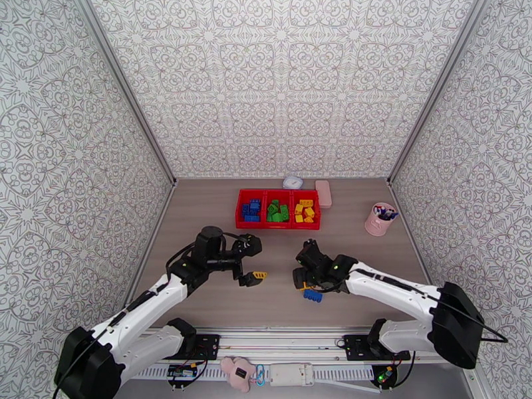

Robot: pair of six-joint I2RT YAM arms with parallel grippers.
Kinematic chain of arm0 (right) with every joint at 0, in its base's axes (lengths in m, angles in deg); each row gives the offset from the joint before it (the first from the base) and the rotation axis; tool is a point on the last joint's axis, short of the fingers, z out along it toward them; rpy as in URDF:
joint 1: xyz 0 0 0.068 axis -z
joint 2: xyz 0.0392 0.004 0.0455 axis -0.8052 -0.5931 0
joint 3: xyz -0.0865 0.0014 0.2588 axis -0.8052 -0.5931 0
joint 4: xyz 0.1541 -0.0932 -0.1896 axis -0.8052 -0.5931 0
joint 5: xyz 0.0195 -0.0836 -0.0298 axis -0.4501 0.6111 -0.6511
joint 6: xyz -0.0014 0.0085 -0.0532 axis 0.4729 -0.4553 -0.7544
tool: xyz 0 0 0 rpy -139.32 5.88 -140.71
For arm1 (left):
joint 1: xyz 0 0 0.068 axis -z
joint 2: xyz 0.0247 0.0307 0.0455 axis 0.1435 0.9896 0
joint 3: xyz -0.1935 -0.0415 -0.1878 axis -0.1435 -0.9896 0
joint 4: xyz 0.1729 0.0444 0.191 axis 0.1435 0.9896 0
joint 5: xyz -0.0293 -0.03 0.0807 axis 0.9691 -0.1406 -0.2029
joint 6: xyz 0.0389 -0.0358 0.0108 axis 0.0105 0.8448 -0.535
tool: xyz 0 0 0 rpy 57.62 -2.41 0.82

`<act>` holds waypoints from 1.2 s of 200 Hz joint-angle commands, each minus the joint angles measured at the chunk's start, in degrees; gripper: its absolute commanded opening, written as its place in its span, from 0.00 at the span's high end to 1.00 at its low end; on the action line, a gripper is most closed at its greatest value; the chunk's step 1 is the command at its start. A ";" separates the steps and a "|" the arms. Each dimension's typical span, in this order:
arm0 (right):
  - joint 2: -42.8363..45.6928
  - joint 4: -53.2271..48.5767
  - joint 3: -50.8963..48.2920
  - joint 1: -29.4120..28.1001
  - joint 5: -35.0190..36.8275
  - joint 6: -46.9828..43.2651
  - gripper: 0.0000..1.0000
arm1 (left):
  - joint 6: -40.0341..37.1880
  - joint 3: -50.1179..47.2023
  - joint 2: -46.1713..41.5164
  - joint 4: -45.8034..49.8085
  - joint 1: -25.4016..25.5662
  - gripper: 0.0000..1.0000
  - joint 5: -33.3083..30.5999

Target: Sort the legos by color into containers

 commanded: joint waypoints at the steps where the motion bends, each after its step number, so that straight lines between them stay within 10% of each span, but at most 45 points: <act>1: -3.31 0.55 1.21 -0.35 0.09 1.56 0.05 | -1.65 1.45 0.71 2.45 0.45 0.00 2.12; 140: -14.89 5.45 1.78 -0.32 -3.57 2.15 0.31 | -1.44 1.60 2.48 2.30 0.25 0.00 3.19; 240: -7.27 4.95 4.95 1.50 -0.56 -0.29 0.44 | 0.44 1.31 1.92 -0.27 0.48 0.00 2.30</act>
